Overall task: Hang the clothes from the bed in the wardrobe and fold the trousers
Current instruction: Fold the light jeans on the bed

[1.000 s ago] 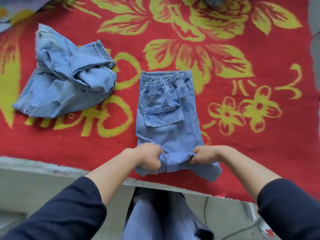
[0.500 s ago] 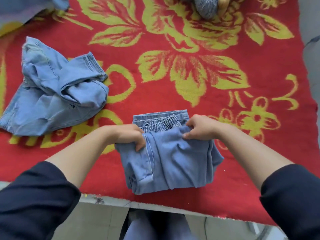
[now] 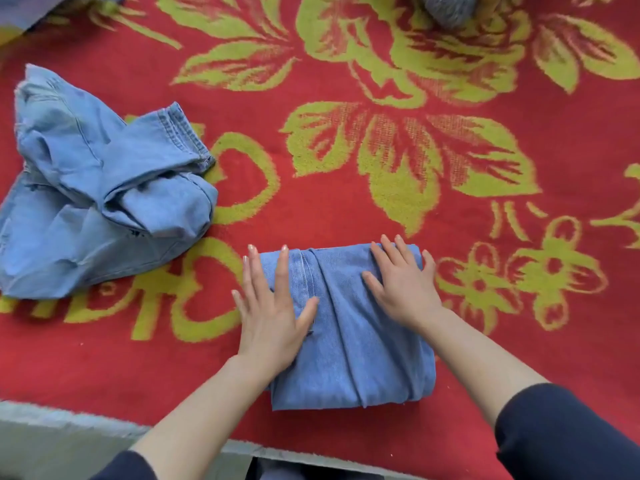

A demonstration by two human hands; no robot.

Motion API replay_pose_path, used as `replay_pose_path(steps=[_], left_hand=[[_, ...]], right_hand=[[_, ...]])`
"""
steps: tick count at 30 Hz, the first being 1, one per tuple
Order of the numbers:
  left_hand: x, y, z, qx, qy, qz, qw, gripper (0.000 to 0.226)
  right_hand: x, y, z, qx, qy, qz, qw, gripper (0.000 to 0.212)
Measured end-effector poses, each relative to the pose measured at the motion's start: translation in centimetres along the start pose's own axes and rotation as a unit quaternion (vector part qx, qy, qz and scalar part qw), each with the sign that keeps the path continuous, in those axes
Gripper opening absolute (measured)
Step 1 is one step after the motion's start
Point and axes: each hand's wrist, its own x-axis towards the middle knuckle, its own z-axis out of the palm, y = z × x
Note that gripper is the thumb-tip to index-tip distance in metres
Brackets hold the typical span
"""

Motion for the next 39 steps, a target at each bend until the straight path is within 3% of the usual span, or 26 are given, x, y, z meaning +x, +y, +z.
replay_pose_path(steps=[2,4,6,8,10,12,16,18,20,22,24,26,27,33,37,39], left_hand=[[0.0,-0.2,0.2,-0.096,0.022,-0.081,0.992,0.097],[0.2,-0.1,0.3,-0.169,0.063,-0.124,0.976,0.092],[0.5,0.3,0.4,-0.200,0.095,-0.155,0.963,0.074],[1.2,0.6,0.4,-0.207,0.110,-0.177,0.956,0.043],[2.0,0.3,0.1,-0.208,0.132,-0.155,0.957,0.022],[2.6,-0.5,-0.2,-0.226,0.166,-0.123,0.952,0.022],[3.9,-1.4,-0.4,-0.246,0.132,-0.195,0.940,0.021],[5.0,-1.2,-1.1,-0.150,0.115,-0.186,0.964,0.015],[6.4,-0.6,-2.0,-0.024,0.133,-0.062,0.989,0.037],[7.7,-0.1,-2.3,0.067,0.087,0.125,0.986,0.043],[9.0,-0.1,-1.7,0.114,-0.058,0.187,0.974,0.050],[9.9,-0.6,-1.2,0.123,-0.177,0.133,0.967,0.059],[10.3,-0.8,-1.0,0.117,-0.197,0.114,0.967,0.060],[10.6,-0.3,-1.3,0.085,-0.259,0.036,0.962,0.067],[8.1,0.9,-2.0,0.127,-0.268,0.039,0.954,0.068],[5.0,0.9,-2.6,0.144,-0.233,0.061,0.960,0.062]], right_hand=[[0.2,-0.1,0.2,0.025,0.042,0.018,0.999,0.058],[0.3,-0.1,0.3,0.075,0.099,0.086,0.989,0.058],[0.4,-0.2,0.2,0.139,0.132,0.191,0.963,0.059],[0.5,-0.2,0.3,0.179,0.124,0.242,0.945,0.048],[0.4,0.1,0.5,0.173,0.108,0.214,0.955,0.031],[0.5,0.4,0.3,0.149,0.115,0.189,0.964,0.022],[2.0,0.3,-0.4,0.121,0.061,0.217,0.967,0.023],[3.2,-0.2,-1.2,0.085,0.078,0.187,0.976,0.031],[4.4,-0.8,-2.1,0.104,0.065,0.085,0.989,0.055],[5.3,-1.4,-2.6,0.148,-0.049,0.017,0.988,0.077],[5.9,-1.3,-2.3,0.114,-0.134,-0.007,0.984,0.087],[6.3,-0.9,-2.0,0.045,-0.140,-0.024,0.989,0.090],[6.5,-0.9,-2.0,0.021,-0.134,-0.028,0.990,0.089],[6.5,-2.3,-2.5,-0.017,-0.174,0.008,0.985,0.067],[3.8,-3.3,-3.1,-0.056,-0.152,-0.042,0.986,0.040],[0.6,-3.1,-2.7,-0.056,-0.102,-0.089,0.989,0.030]])
